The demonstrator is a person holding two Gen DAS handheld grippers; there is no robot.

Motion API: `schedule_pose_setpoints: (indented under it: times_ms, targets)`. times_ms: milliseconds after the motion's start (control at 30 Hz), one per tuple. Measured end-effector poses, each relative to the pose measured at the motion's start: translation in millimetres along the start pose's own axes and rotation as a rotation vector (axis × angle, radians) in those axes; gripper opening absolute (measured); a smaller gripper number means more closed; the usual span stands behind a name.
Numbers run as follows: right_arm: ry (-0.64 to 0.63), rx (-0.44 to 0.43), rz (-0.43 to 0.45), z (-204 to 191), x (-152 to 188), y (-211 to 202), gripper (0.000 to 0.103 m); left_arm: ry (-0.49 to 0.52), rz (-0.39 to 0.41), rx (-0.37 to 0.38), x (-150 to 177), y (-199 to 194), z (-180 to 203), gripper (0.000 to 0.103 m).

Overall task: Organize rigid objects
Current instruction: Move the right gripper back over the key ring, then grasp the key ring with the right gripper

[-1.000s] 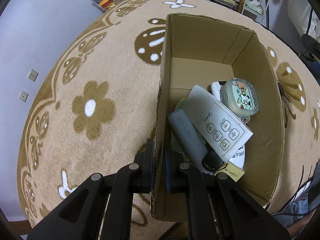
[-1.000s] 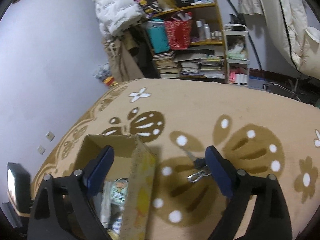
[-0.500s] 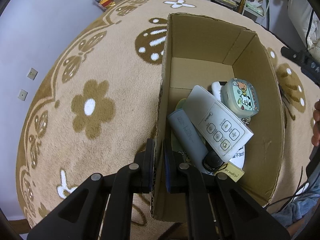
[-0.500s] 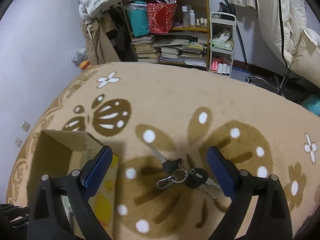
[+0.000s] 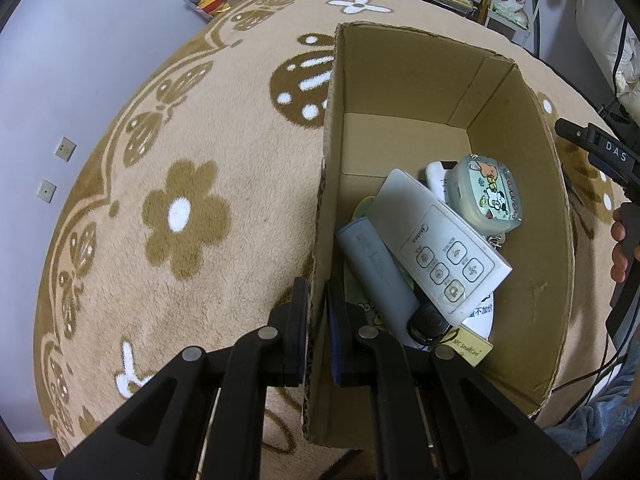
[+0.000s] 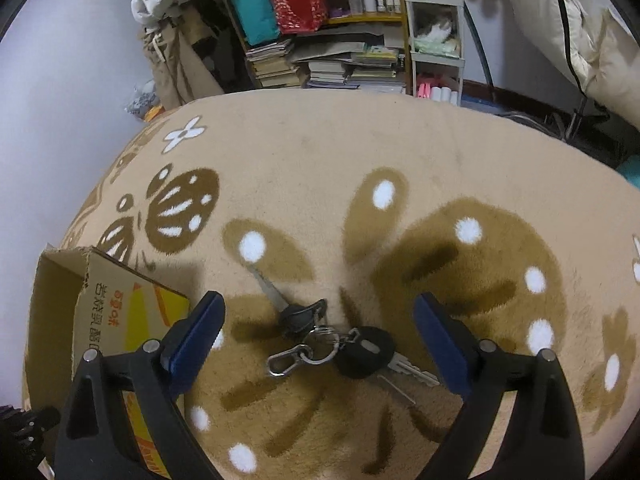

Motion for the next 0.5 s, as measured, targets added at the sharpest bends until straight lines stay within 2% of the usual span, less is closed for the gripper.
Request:
schedule_pose_setpoints:
  times_ms: [167,400,500]
  targets:
    - [0.043,-0.029,-0.029,2,8,14,0.100,0.004,-0.001,-0.006,0,1,1,0.008]
    - [0.036,-0.009,-0.108,0,26,39,0.100,0.004,0.000,-0.001,0,-1,1,0.008]
    - [0.011,0.006,-0.104,-1,32,43,0.100,0.005,0.000,-0.001,0,-1,1,0.008]
Point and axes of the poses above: each gripper's, at about its wrist camera, not at the fingertips, and y roughly the way its jaws point, z to its right, x to its underside, the point moved 6 cm from there along y, roughly the way its jaws point, and after that the axes turned 11 degrees about -y, right-handed, at the moved point
